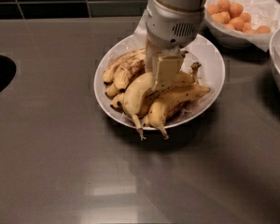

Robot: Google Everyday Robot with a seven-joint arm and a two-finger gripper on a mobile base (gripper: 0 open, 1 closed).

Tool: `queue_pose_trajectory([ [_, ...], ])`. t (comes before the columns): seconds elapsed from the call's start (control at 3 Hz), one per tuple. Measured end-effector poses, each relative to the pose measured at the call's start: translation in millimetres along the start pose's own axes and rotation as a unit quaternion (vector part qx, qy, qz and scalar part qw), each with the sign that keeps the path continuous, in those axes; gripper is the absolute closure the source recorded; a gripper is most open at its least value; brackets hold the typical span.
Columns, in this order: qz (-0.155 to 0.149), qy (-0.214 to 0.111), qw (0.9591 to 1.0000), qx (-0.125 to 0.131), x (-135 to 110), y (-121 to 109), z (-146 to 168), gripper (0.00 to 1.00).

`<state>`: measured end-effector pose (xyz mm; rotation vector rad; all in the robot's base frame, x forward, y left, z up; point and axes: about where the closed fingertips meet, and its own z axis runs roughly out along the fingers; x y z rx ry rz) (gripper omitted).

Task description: Pick banana from white bowl

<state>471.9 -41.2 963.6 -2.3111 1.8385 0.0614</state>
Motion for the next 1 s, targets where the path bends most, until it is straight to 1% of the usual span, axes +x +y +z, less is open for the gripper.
queue_pose_trajectory([
  [0.33,-0.011,0.012,0.9988,0.047,-14,0,-36,1.00],
  [0.67,-0.017,0.021,0.9959,0.087,-26,3,-66,1.00],
  [1.0,-0.019,0.013,0.9943,0.105,-31,-2,-71,1.00],
])
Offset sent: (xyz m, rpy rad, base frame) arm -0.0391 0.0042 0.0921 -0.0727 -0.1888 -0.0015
